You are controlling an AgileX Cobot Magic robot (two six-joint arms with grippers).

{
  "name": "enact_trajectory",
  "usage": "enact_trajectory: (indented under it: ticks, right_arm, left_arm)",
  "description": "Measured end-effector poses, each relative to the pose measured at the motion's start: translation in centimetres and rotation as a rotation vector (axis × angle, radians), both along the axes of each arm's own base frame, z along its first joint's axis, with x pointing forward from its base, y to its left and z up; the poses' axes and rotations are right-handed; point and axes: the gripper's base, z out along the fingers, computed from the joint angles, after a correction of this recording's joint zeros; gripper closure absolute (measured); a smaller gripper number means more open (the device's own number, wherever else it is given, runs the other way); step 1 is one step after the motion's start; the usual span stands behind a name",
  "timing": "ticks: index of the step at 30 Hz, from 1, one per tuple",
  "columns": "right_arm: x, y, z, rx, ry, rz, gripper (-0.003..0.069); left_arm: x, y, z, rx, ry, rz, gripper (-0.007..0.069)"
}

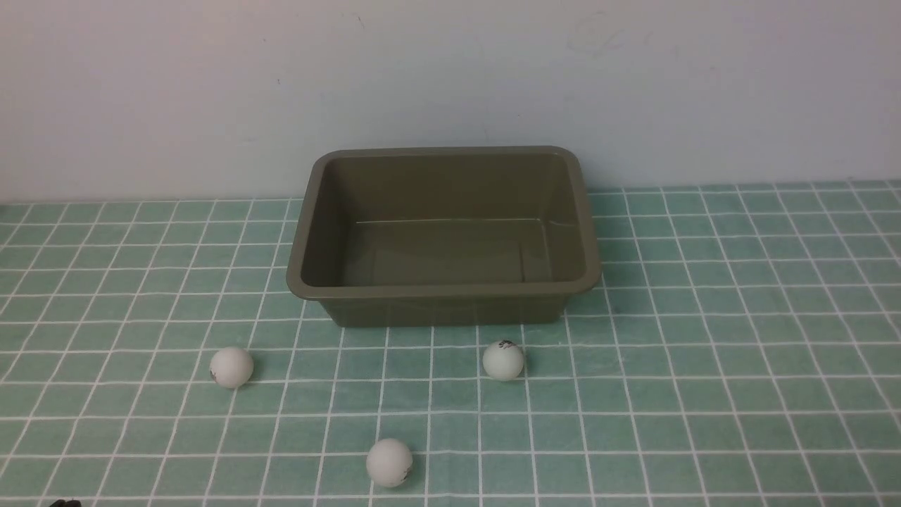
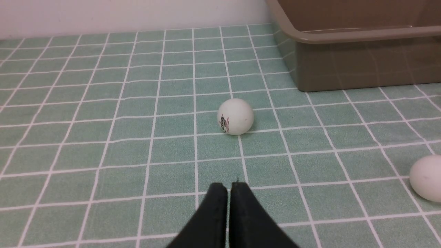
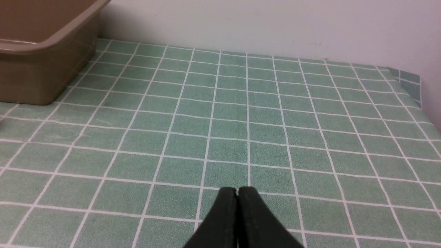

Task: Put the table tennis balls in the box on the green coffee tablecloth.
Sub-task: 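Reach for and grasp a ping pong ball on the table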

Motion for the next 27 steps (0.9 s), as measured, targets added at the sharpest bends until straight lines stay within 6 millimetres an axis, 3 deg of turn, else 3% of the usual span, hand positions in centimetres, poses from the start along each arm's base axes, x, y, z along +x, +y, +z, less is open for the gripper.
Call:
enact_trajectory:
  ticks: [10, 19, 27]
  right_arm:
    - [0.2, 0.1, 0.4, 0.026, -0.078, 0.009, 0.0676]
    - [0.3, 0.2, 3.2, 0.362, -0.404, -0.003, 0.0676]
    - [0.2, 0.0, 3.7, 0.407, -0.459, -0.012, 0.0676]
  left_arm:
    - [0.0, 0.0, 0.0, 0.000, 0.000, 0.000, 0.0629]
    - [0.0, 0.0, 0.0, 0.000, 0.000, 0.000, 0.0629]
    - [0.0, 0.0, 0.0, 0.000, 0.000, 0.000, 0.0629]
